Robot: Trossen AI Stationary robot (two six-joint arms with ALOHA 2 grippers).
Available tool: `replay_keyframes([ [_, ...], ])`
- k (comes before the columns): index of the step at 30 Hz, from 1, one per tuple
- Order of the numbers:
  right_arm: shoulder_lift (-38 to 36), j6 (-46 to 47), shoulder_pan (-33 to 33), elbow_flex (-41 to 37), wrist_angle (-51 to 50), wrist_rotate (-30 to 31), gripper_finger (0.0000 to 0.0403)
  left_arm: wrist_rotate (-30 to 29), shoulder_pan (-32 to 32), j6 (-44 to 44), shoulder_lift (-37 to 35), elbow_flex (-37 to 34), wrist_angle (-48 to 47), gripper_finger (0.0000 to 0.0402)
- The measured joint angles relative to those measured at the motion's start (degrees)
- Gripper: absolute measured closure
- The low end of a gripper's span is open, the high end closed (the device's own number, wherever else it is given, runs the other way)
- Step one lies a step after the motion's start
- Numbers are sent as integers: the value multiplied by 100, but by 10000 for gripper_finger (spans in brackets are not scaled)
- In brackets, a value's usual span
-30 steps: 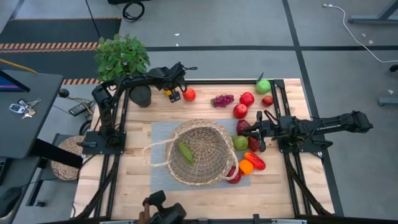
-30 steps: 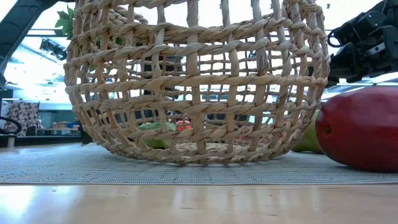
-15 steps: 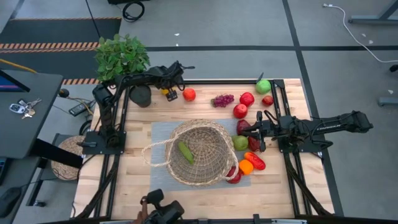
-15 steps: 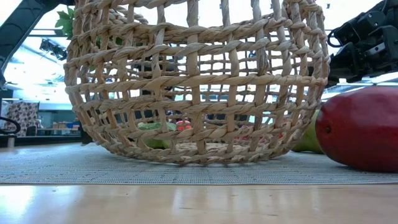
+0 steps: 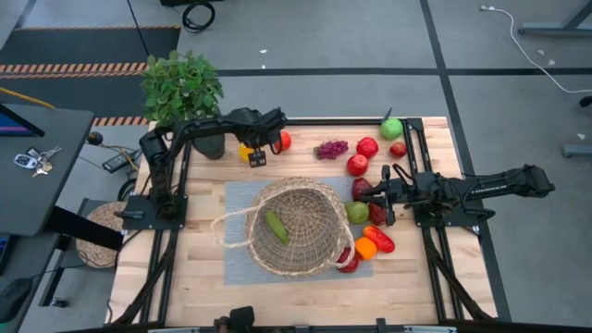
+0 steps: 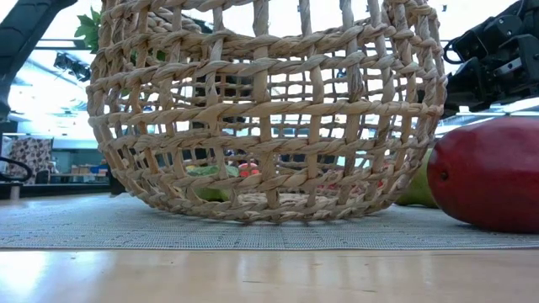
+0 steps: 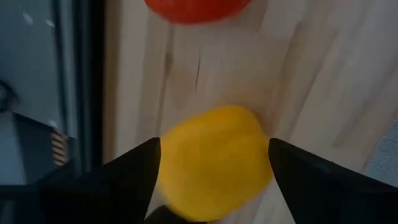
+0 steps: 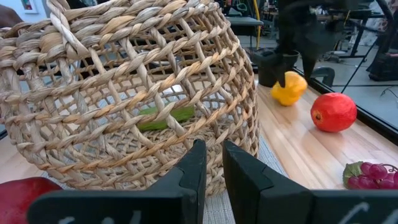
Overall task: Build produce basket
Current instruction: Put the bell pepper into the basket
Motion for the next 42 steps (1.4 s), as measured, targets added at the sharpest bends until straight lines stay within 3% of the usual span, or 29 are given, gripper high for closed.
replay_keyframes([
  [7, 0, -1, 0, 1, 9, 0, 342, -155, -93, -193, -402, 10, -91, 113],
  [16, 0, 0, -1, 1, 13, 0, 342, 800, 253, -1205, -602, -94, -362, 112],
  [31, 0, -1, -1, 1, 17, 0, 342, 825, 124, -1072, -597, -478, -317, 13],
  [42, 0, 0, 0, 1, 17, 0, 342, 675, 161, -1640, -611, -1166, 226, 5],
])
